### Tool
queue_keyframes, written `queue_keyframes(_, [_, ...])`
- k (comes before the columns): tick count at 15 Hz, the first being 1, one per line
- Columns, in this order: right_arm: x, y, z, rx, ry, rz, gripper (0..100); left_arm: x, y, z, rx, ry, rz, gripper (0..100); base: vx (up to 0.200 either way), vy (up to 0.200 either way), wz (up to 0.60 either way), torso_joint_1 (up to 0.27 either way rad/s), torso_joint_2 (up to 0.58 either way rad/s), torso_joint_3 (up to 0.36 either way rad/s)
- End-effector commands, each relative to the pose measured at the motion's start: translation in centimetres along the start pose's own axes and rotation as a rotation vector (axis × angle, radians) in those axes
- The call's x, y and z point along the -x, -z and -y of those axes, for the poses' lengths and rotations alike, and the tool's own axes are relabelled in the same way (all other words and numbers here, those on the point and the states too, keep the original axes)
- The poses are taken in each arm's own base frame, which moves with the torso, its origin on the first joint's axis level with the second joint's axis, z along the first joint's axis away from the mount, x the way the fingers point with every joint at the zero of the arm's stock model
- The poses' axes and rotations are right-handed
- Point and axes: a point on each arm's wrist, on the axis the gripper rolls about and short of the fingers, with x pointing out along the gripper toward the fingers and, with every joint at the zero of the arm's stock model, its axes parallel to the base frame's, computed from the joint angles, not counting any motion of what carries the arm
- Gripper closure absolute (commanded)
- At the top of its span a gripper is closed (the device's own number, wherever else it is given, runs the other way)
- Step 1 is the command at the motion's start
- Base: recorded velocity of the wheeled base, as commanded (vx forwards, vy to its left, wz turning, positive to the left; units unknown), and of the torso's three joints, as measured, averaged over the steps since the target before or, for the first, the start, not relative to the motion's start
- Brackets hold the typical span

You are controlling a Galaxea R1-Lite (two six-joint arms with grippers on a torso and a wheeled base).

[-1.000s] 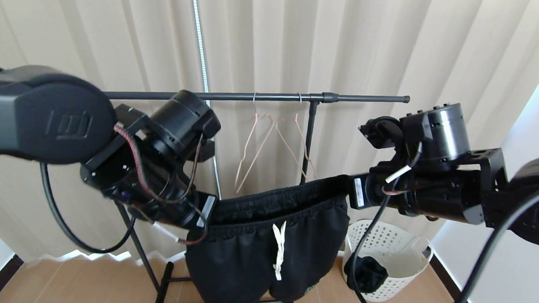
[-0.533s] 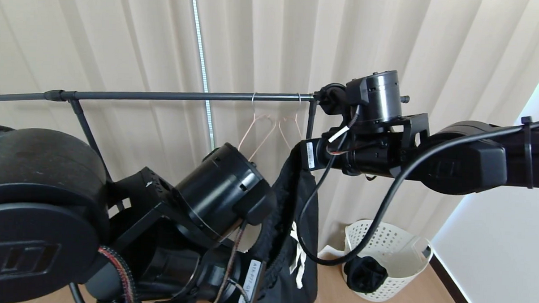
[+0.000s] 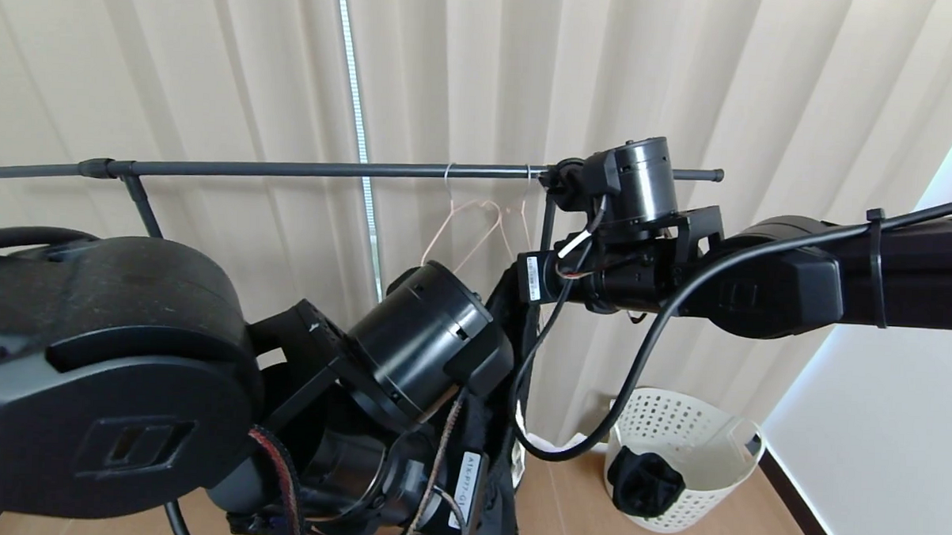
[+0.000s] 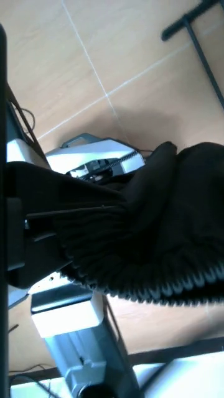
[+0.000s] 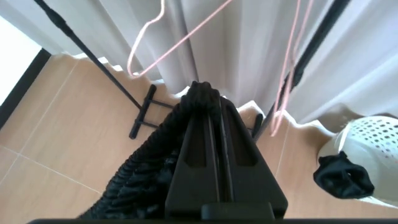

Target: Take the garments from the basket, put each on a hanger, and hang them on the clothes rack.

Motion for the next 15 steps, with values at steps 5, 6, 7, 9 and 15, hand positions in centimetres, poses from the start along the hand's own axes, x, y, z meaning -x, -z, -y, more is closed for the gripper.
queue_keyframes(5, [6.1,1.6,4.7,-0.078,0.084,0.001,100,-2.6,-4.2,-7.0,0.088,-0.127,0.111,100,0.000,0.000,0.00,0.000,0.00,0.000])
queue_keyframes(6, [6.4,2.2,4.9,-0.130,0.102,0.008,100,-3.8,-5.0,-7.4,0.070,-0.143,0.133,100,0.000,0.000,0.00,0.000,0.00,0.000])
queue_keyframes(7, [6.3,2.8,5.3,-0.150,0.133,0.002,100,-4.7,-5.8,-7.6,0.062,-0.159,0.147,100,0.000,0.000,0.00,0.000,0.00,0.000])
queue_keyframes(9, [6.2,3.4,5.6,-0.145,0.186,-0.008,100,-6.1,-7.1,-7.8,0.066,-0.181,0.157,100,0.000,0.000,0.00,0.000,0.00,0.000])
queue_keyframes(15, [6.7,4.6,5.8,-0.089,0.209,-0.045,100,-5.6,-9.7,-7.5,0.090,-0.168,0.243,100,0.000,0.000,0.00,0.000,0.00,0.000])
